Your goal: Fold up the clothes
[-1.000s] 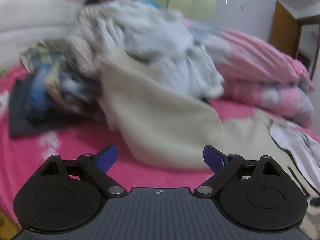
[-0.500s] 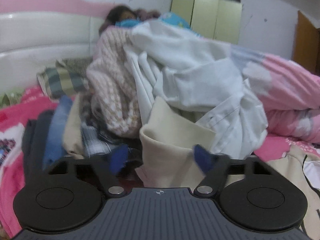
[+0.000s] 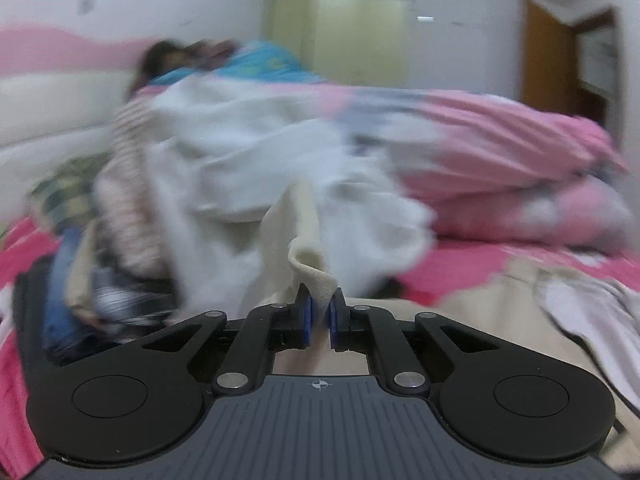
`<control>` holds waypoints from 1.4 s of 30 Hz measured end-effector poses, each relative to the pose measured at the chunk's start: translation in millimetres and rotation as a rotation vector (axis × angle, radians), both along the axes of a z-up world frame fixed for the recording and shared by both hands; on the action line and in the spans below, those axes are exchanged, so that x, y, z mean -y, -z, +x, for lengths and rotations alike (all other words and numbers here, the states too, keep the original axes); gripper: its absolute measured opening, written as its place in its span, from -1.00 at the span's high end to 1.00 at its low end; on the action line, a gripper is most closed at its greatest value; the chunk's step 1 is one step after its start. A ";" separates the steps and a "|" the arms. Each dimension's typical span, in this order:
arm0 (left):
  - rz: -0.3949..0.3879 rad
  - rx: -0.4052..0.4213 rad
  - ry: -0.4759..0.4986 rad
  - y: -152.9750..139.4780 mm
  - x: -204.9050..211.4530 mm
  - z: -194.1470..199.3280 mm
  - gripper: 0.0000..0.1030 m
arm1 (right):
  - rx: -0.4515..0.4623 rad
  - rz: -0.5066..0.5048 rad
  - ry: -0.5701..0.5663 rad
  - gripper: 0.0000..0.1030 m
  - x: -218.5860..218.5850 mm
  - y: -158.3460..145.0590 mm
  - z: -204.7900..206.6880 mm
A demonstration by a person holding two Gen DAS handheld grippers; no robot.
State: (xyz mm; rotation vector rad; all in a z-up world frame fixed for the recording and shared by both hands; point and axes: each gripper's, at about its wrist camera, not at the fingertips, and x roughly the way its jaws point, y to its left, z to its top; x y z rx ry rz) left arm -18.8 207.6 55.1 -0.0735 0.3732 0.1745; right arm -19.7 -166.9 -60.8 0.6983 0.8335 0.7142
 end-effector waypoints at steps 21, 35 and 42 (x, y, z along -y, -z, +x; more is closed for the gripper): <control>0.111 -0.253 0.528 67.4 91.6 -57.3 -0.20 | -0.058 0.173 0.075 0.25 24.5 11.8 6.8; 0.092 -0.457 0.761 85.0 56.1 65.0 -0.34 | -0.080 0.128 0.058 0.25 14.1 15.8 7.7; 0.033 -0.527 0.914 85.0 54.7 80.6 -0.10 | -0.093 0.125 0.033 0.24 11.8 18.9 9.8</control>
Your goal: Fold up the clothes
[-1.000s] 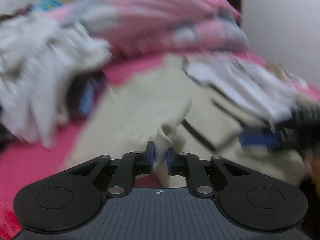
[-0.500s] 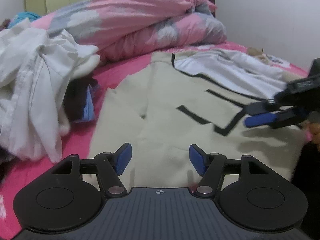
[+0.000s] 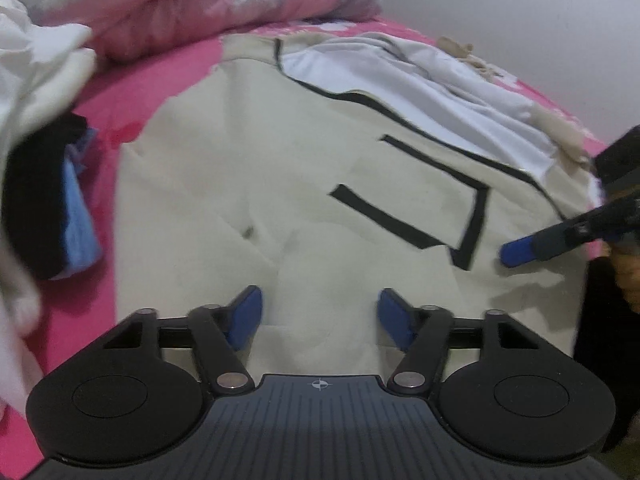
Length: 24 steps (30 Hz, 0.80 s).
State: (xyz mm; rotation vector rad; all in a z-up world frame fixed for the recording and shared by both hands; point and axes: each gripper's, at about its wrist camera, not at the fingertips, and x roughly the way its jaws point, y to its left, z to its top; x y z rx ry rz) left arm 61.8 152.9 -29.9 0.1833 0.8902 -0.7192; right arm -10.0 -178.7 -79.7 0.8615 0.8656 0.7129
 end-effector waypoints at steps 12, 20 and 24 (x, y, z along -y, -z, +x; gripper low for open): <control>-0.061 -0.030 0.017 3.7 -1.7 7.3 0.30 | -0.011 0.002 -0.017 0.24 -1.7 1.4 0.7; -0.174 0.186 -0.115 -36.8 -20.6 -48.5 0.79 | -0.016 0.019 -0.014 0.23 1.0 1.8 -0.4; -0.289 0.347 -0.258 -76.5 -40.5 -72.4 0.80 | -0.018 0.017 -0.009 0.23 -0.3 1.5 0.1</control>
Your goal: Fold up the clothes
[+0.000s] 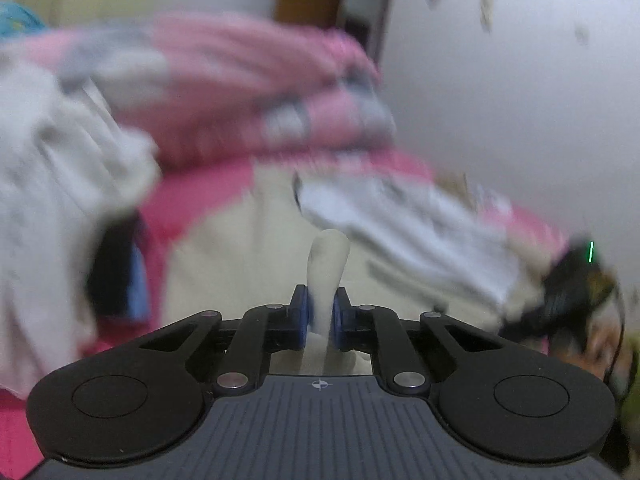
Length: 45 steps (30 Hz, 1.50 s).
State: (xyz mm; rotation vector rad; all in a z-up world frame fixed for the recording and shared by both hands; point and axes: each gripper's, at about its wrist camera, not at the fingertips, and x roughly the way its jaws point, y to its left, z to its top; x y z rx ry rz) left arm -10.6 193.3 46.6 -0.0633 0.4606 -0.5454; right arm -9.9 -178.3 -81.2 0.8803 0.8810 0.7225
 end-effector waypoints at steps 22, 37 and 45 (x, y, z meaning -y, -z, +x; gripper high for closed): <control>-0.366 0.240 -1.075 -1.8 -174.2 -28.7 0.78 | -0.010 -0.020 0.008 0.23 -1.0 0.7 1.0; -0.334 0.177 -1.275 38.5 -199.1 -93.0 0.25 | -0.007 -0.028 0.004 0.23 0.0 1.2 0.3; -0.229 0.169 -1.233 14.9 -176.4 -104.1 0.19 | -0.005 -0.029 0.004 0.23 -0.3 0.9 -0.3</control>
